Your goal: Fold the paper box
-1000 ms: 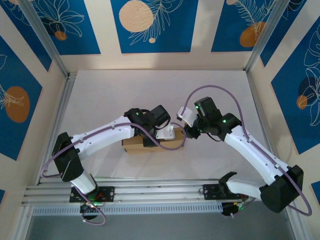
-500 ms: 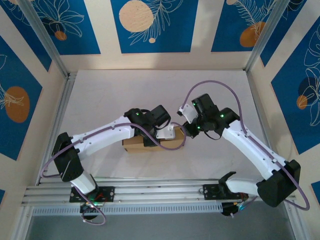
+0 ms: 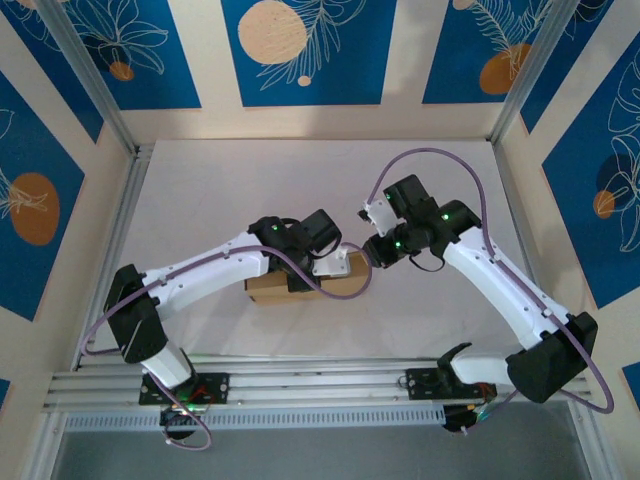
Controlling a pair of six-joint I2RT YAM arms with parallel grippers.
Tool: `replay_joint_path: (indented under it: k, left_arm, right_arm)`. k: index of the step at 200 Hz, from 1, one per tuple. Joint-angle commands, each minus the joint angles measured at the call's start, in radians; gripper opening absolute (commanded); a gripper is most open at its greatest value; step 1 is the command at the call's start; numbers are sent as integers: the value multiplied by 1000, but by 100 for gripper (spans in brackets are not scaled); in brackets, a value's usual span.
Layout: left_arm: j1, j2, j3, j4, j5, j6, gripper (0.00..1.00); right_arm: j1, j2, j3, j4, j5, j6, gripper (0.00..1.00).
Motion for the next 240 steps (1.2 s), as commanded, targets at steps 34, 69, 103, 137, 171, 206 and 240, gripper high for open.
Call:
replay_joint_path:
  k: [34,69,103,137,171,206,240]
  left_arm:
    - [12,29,-9,27,17,-7,21]
    - [18,31,-7,27,20,-7,20]
    - [21,28,-3,24,24,-7,20]
    - [25,28,-1,21,23,-8,20]
    - [25,29,2,18,32,-11,19]
    - [25,33,0,19,34,-14,18]
    - [25,36,6,18,34,-14,18]
  right_arm:
    - [-5,11,1,-13,-13,6,22]
    - [-3,-3,-15,-17,15,-20,27]
    - [3,-32,-52,-9,23,-37,27]
    - [6,-55,-77,1,32,-43,24]
    - [6,-37,-45,-6,1,-20,16]
    - [11,11,-9,-15,-74,52,4]
    - [21,43,7,-25,-29,174,0]
